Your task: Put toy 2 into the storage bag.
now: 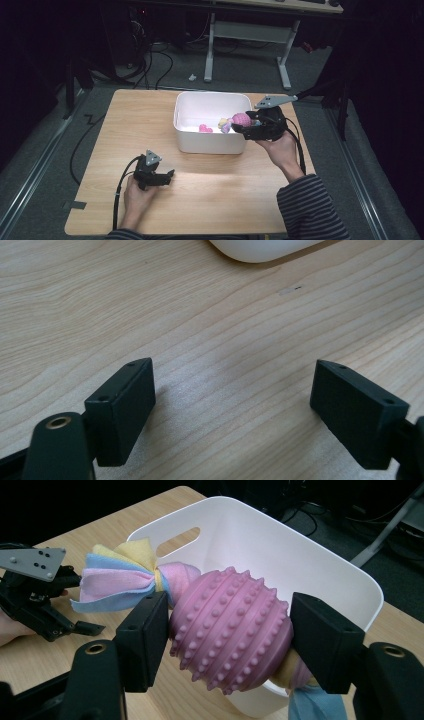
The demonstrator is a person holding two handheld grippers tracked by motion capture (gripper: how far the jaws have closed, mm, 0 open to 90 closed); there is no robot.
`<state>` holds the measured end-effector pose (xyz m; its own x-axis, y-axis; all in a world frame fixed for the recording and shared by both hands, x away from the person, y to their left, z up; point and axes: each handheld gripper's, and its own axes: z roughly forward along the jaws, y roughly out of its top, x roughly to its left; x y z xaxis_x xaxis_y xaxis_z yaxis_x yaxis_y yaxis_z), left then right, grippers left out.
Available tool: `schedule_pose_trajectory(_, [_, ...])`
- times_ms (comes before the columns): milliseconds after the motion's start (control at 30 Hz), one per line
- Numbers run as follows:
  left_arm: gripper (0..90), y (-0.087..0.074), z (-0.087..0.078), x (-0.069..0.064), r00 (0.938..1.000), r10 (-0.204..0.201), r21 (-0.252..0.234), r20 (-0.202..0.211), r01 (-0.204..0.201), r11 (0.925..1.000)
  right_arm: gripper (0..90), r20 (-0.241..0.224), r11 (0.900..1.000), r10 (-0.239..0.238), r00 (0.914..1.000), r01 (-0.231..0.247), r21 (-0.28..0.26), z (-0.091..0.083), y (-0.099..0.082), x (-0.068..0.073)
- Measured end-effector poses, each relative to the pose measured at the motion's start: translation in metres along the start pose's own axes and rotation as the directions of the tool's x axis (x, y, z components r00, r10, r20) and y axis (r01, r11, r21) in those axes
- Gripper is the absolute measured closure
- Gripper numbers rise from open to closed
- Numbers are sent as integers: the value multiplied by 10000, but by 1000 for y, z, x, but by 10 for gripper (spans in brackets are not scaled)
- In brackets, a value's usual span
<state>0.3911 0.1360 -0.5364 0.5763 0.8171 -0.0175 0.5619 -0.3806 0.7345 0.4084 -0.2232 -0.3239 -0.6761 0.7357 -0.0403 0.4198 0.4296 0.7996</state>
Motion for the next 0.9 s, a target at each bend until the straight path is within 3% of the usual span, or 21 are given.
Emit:
schedule_pose_trajectory(433, [187, 0, 0, 0, 10000, 18, -2, -32, -18, 10000, 340, -25, 9996, -65, 10000, 66, 276, 23, 18, -3])
schedule_pose_trajectory(900, [194, 0, 0, 0, 10000, -1, -6, -37, 1, 10000, 340, -149, 9973, 46, 9999, -35, 737, 56, 20, -4])
